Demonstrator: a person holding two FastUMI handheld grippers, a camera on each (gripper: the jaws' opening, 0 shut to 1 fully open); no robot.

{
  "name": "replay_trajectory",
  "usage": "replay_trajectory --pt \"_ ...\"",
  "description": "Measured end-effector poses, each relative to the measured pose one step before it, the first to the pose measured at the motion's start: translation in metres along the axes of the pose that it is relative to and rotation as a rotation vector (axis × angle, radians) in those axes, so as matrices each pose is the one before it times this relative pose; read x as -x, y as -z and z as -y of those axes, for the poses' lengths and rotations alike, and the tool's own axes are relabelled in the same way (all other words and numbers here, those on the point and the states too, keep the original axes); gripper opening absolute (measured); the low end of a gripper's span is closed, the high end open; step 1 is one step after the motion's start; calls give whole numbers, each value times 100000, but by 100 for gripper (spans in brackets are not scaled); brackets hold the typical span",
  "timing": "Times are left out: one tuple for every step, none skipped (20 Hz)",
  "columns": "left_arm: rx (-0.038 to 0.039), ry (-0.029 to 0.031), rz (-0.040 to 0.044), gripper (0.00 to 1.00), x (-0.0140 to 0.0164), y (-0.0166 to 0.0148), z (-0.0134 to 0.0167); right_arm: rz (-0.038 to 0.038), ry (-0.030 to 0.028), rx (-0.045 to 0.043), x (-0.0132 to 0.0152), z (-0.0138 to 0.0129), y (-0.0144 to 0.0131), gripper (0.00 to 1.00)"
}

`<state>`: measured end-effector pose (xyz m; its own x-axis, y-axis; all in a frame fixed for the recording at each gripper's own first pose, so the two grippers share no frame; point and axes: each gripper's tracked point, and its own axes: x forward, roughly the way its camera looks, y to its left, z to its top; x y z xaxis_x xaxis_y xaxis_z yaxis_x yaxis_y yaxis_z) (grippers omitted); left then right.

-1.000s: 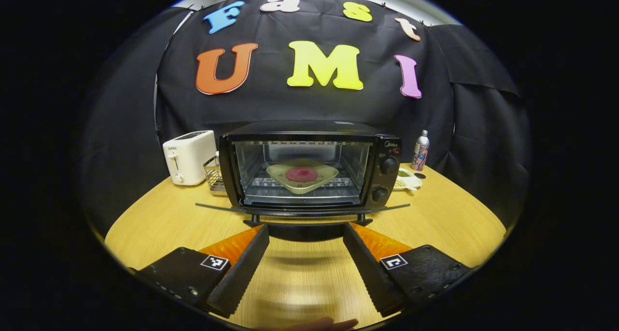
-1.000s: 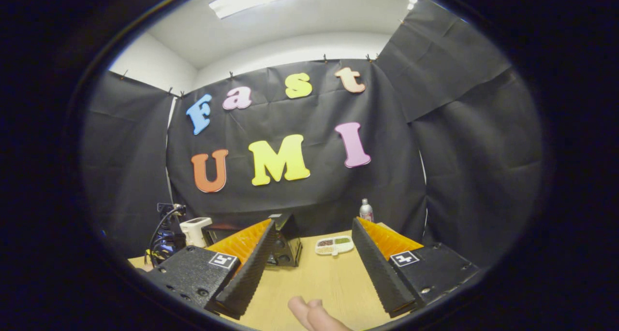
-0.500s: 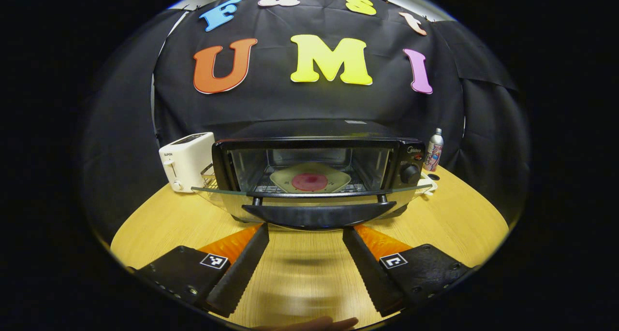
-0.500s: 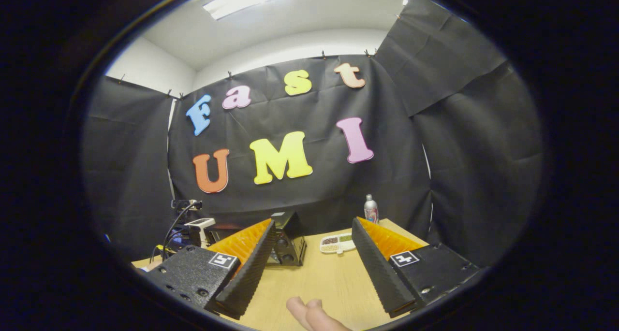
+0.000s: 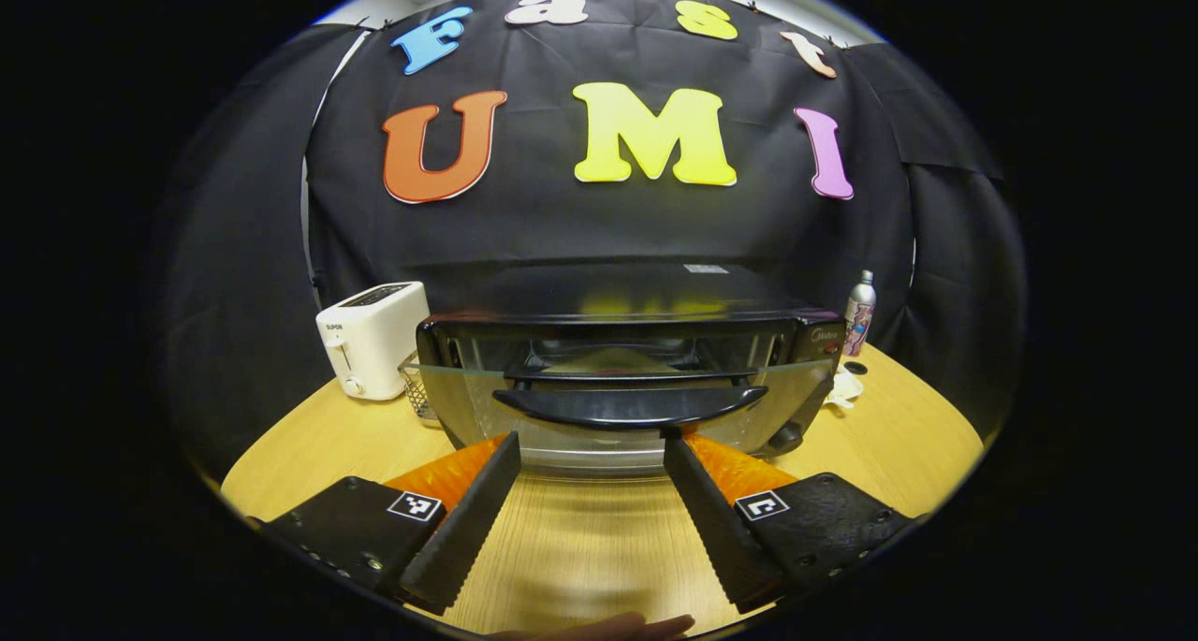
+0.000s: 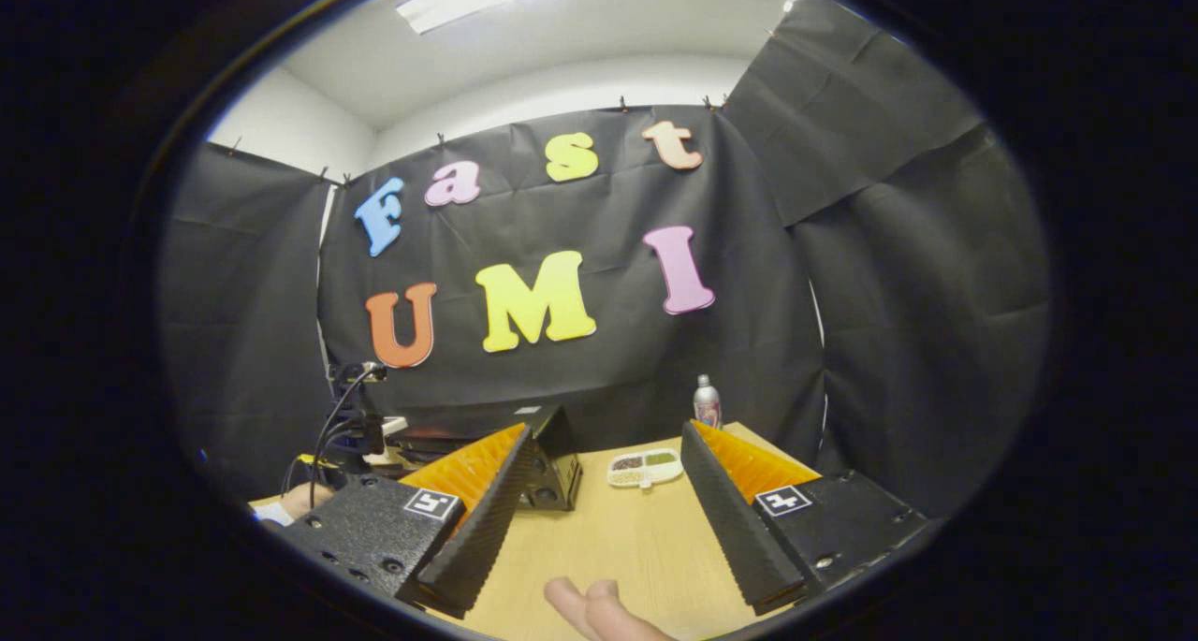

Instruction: Open the electric oven with the left hand, put the food in, and close the electric oven.

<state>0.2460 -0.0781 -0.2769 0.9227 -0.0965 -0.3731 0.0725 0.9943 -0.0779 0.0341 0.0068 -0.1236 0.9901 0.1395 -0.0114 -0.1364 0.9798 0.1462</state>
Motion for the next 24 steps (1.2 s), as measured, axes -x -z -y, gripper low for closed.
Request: replay_trajectory --pt "327 -493 329 98 472 -311 -233 595 105 383 600 -184 -332 94" --pt "-63 42 429 98 751 -279 40 355 5 488 612 -190 -409 100" --pt "-520 -37 393 98 899 -307 -153 163 463 358 538 -74 -342 100" --pt "-457 -834 1163 98 927 -485 -264 950 325 -326 680 -148 -678 100" --pt "-181 186 1124 98 1109 -474 -189 986 -439 -525 813 -425 -770 94" --pt "103 872 1533 98 1225 -456 103 1478 50 -460 785 -310 -871 94" --pt "351 1078 756 98 1184 -374 64 2118 576 -230 730 -131 -958 94" --pt "-135 351 1137 98 1363 -497 -188 1867 298 496 716 -232 -887 94" --pt "-441 -193 1716 98 1438 -1147 -305 1085 125 576 536 -196 -504 100" --pt "-566 -256 1260 98 1371 -771 -259 582 -256 777 485 -325 -499 94" --pt "-212 -208 1660 98 1289 -665 -385 325 83 811 531 -262 -398 95" --pt "796 -329 1671 98 1463 -412 -427 486 721 794 295 -45 -469 95" --pt "1709 402 160 98 1192 -463 -113 -269 957 1721 277 64 -277 94" --pt "2212 -282 -11 98 1487 -360 45 -266 850 1844 143 58 -187 100" --pt "1275 -400 2015 98 1347 -773 -254 240 554 1323 215 -109 -411 94" --pt "537 -59 2666 98 1225 -943 -134 124 350 849 124 -223 -292 94" --pt "39 193 2509 98 1248 -769 -156 -267 302 403 183 -281 8 95" --pt "-485 619 2391 97 1418 -585 119 -752 -167 530 88 -337 115 95" --pt "-795 -88 2280 97 1276 -615 -122 -438 -330 374 26 -285 177 95" --pt "-577 -507 2573 85 1335 -488 -255 -809 -127 619 -68 -319 250 94" --pt "-384 -472 1985 96 1194 -417 -263 -594 -295 266 -55 -346 282 95" --pt "186 -685 1096 96 1348 -108 -168 -985 -733 -192 -157 -504 297 95" --pt "-172 -412 1543 100 1125 31 -255 -1176 -951 -628 -103 -483 402 95" --pt "-529 -322 1764 96 1004 8 -286 -1388 -1156 -791 -59 -586 365 95"
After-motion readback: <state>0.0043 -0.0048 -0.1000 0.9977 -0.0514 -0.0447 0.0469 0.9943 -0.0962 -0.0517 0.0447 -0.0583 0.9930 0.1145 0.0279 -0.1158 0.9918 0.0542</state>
